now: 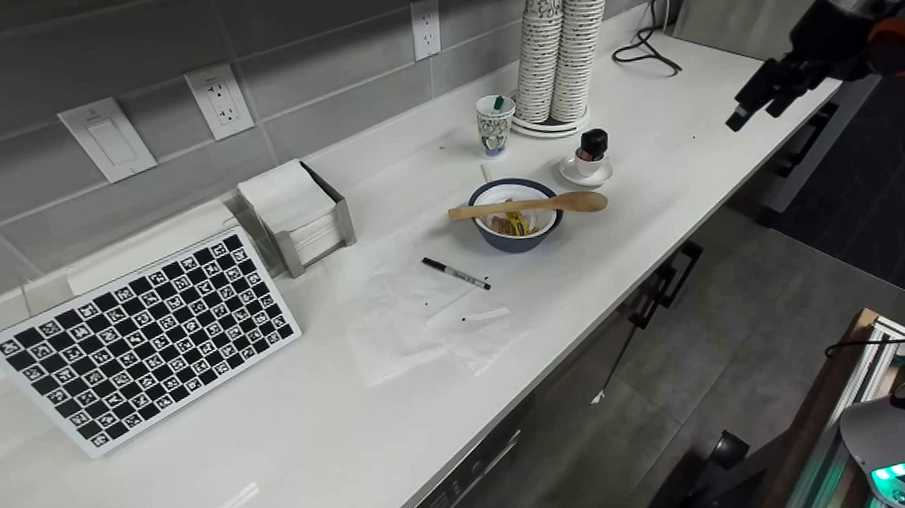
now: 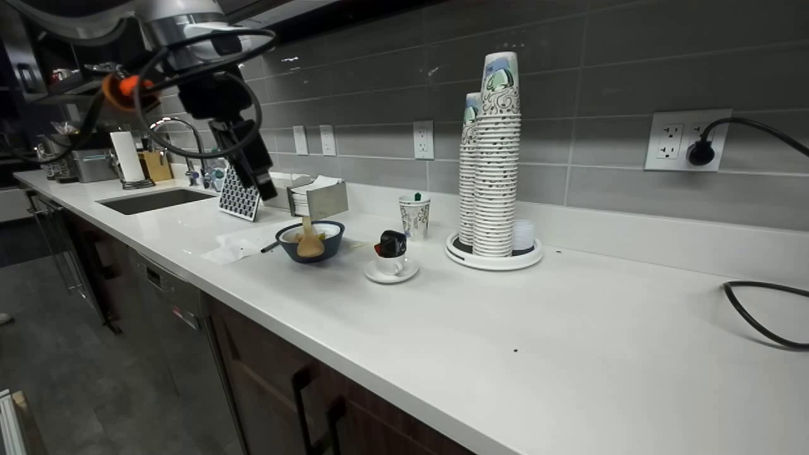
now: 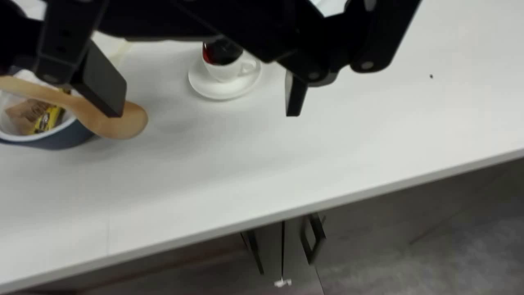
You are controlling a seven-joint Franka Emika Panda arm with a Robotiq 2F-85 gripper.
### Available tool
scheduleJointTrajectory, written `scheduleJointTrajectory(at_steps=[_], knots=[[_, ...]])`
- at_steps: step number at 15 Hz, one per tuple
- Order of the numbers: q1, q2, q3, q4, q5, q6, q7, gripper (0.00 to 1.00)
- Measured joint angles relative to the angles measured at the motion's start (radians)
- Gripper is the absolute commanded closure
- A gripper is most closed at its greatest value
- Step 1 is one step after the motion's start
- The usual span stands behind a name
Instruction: Pick up the black object from the tea cup and place it in the white bowl
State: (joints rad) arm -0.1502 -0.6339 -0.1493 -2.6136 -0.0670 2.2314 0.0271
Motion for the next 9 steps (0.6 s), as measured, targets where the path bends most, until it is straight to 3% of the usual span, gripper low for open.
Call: scheduleJointTrajectory(at_steps=[4, 9], knots=[[0.031, 0.169, 0.066, 0.045, 0.001, 0.248, 0.049, 0.00], [0.038, 0.269, 0.077, 0.107, 0.002, 0.277, 0.051, 0.00]])
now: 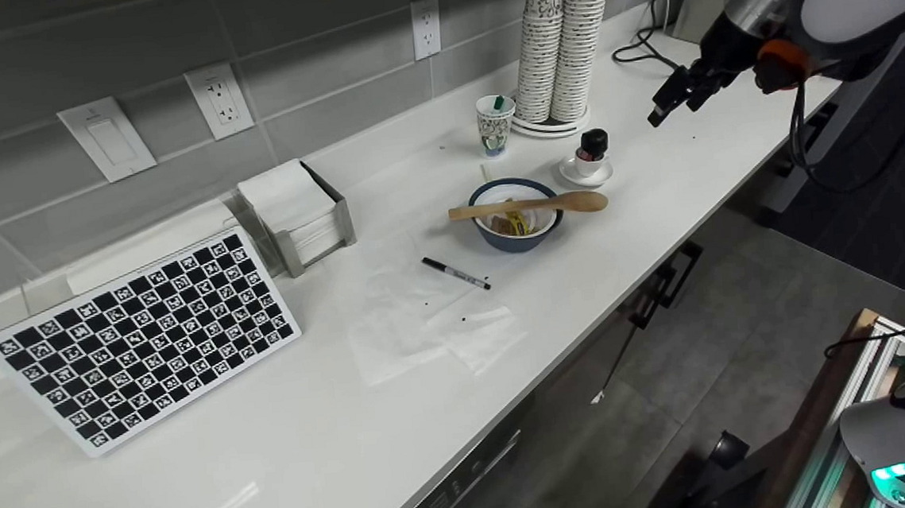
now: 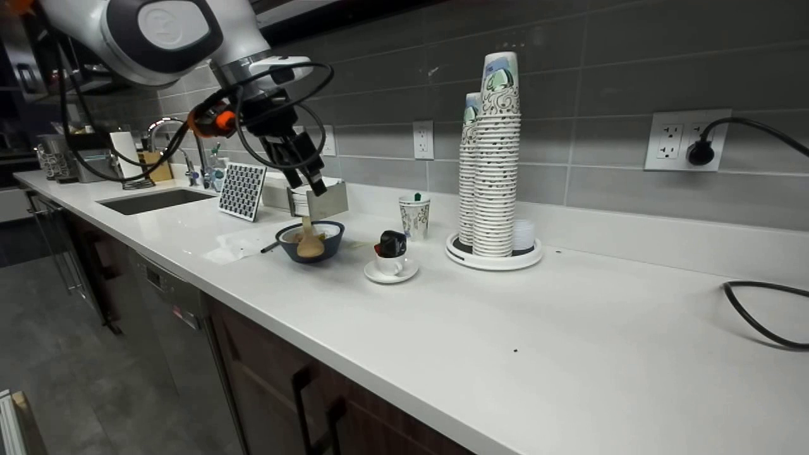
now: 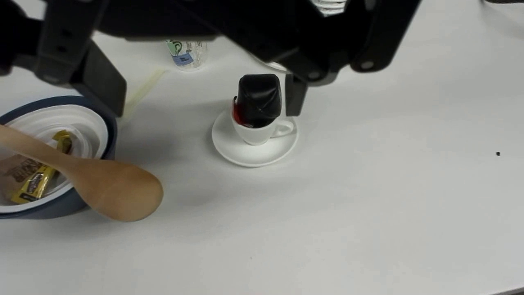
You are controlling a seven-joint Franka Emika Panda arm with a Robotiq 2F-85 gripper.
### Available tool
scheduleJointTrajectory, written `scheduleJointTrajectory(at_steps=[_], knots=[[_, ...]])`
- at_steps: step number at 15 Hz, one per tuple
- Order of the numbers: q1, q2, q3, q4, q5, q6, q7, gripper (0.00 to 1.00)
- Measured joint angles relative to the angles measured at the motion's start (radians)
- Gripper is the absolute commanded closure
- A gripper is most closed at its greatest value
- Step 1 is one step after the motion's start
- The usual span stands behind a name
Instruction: Pick up the black object from the tea cup and place it in the white bowl
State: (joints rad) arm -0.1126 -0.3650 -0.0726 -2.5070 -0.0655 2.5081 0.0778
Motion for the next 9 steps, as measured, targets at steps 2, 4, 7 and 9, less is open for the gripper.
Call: scheduleJointTrajectory(at_steps=[2, 4, 7, 9], knots=[[0.001, 0.012, 0.008, 0.001, 0.006, -0.003, 0.033, 0.00], [0.005, 0.061, 0.028, 0.006, 0.016, 0.038, 0.084, 0.00], [-0.002, 0.197, 0.072, 0.045, -0.014, 0.173, 0.209, 0.00], [-0.011, 0.299, 0.084, 0.094, -0.091, 0.243, 0.315, 0.00]])
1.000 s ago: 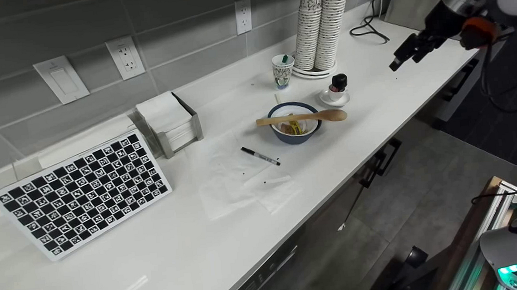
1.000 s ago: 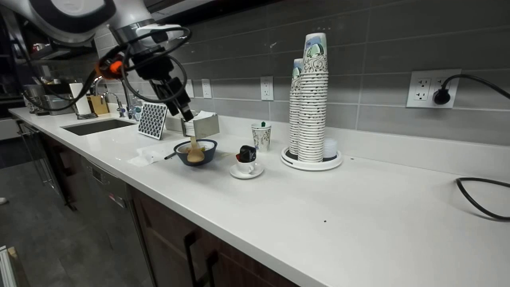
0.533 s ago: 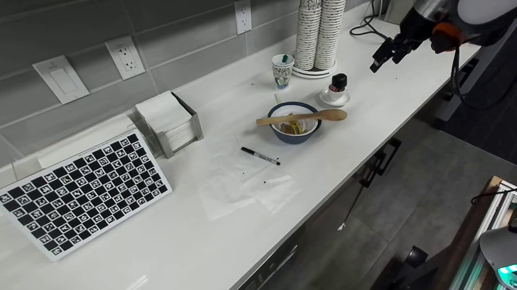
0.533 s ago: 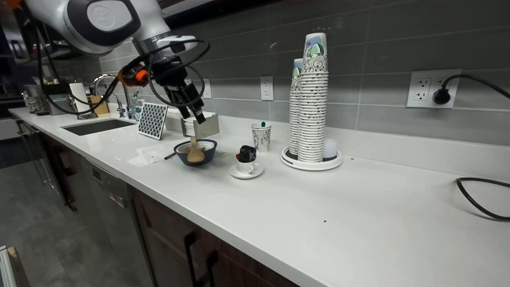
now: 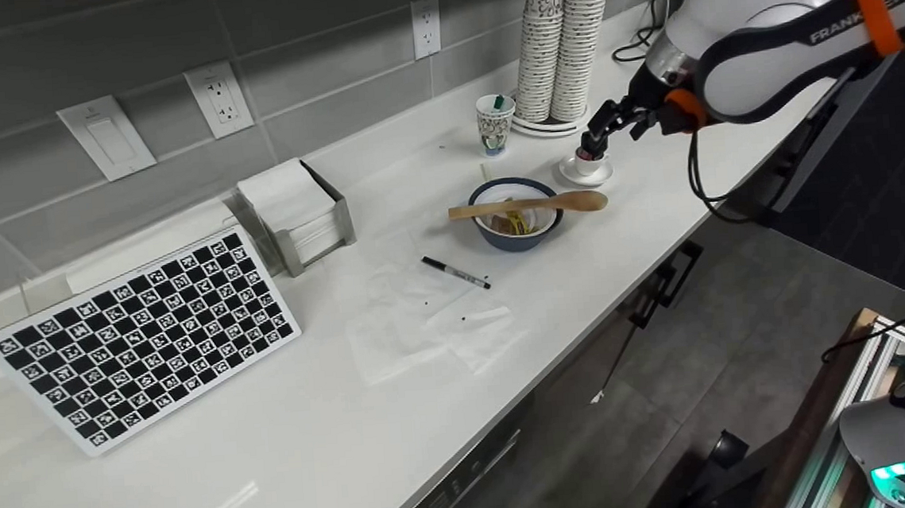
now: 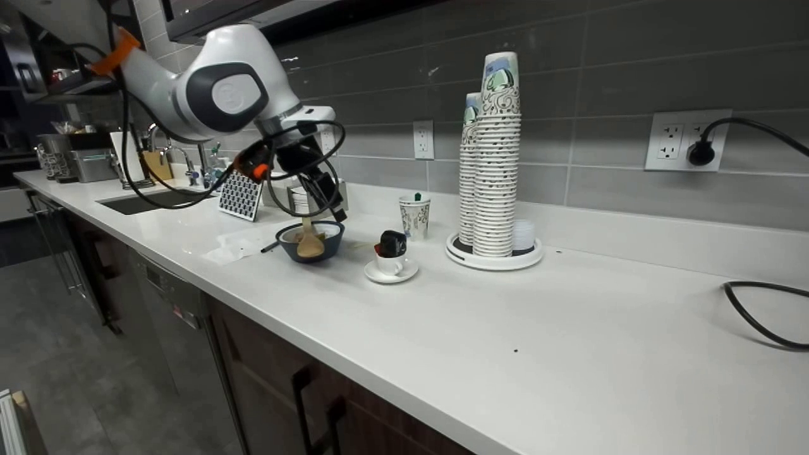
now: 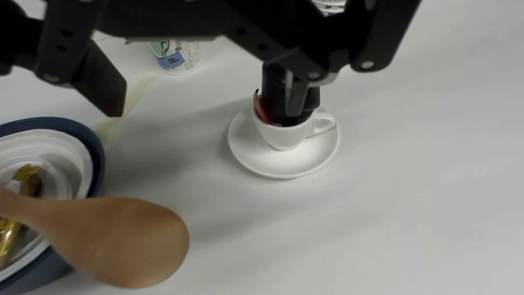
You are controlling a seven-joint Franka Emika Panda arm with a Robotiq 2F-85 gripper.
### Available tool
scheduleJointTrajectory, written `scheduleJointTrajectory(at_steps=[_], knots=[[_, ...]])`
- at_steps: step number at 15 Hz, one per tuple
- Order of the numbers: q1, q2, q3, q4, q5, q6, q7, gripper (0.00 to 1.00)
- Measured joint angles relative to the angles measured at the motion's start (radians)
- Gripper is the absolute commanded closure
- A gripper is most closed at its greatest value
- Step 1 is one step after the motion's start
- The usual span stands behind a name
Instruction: Pick up the black object from the tea cup and place it in the white bowl
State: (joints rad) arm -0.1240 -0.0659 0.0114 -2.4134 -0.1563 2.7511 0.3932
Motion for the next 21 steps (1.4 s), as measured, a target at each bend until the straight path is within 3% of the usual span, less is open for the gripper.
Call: scheduleJointTrajectory(at_steps=[4, 8, 12, 18, 19, 21], knots=[[-0.006, 0.143, -0.037, 0.099, -0.062, 0.021, 0.081, 0.00], [0.000, 0.158, -0.044, 0.116, -0.061, 0.021, 0.083, 0.00], [0.029, 0.177, -0.093, 0.121, -0.091, 0.057, 0.081, 0.00], [0.030, 0.300, -0.130, 0.192, -0.124, 0.150, 0.069, 0.00], [0.030, 0.324, -0.131, 0.210, -0.124, 0.153, 0.069, 0.25], [0.030, 0.365, -0.138, 0.251, -0.124, 0.153, 0.070, 0.34]])
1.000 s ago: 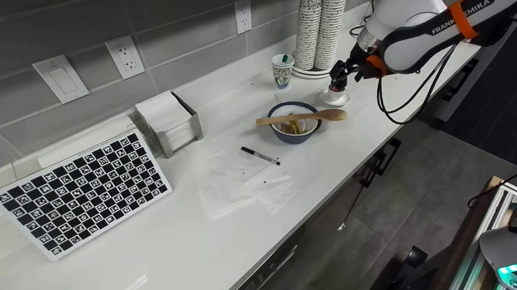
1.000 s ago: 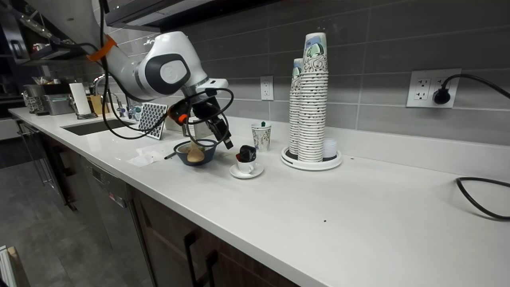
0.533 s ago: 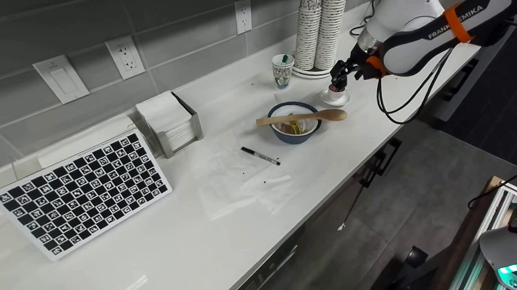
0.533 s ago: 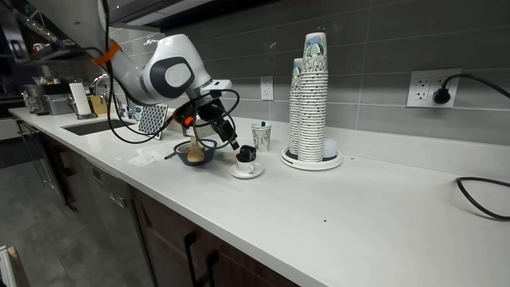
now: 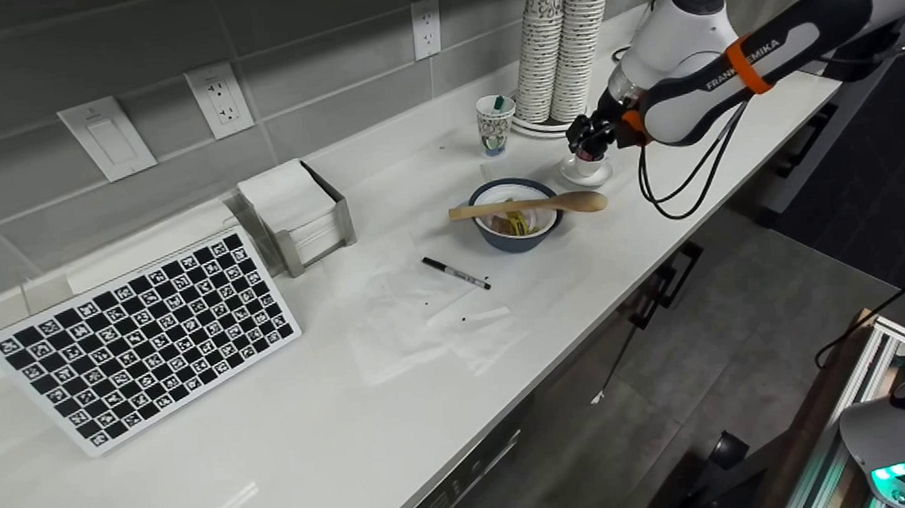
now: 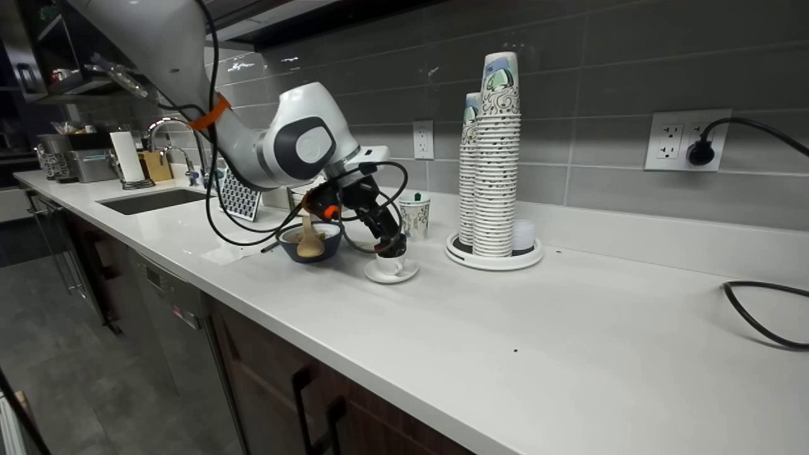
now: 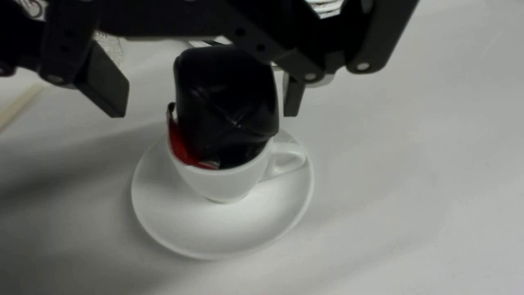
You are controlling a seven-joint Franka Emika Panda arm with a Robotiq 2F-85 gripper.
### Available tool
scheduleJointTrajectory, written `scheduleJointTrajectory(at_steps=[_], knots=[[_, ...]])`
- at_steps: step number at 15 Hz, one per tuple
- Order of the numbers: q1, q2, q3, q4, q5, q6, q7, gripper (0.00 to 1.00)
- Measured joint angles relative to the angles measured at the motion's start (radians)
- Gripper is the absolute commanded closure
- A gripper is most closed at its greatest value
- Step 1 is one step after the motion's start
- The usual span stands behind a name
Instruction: Pick up the black object from the tea cup and place it in the white bowl
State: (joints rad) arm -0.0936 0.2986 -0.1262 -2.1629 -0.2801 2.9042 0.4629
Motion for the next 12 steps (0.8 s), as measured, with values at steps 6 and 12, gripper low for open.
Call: scheduleJointTrajectory(at_steps=[6, 12], knots=[[0.004, 0.034, -0.033, 0.058, 0.089, -0.045, -0.104, 0.77], [0.001, -0.030, -0.026, 0.059, 0.205, -0.166, -0.248, 0.92]])
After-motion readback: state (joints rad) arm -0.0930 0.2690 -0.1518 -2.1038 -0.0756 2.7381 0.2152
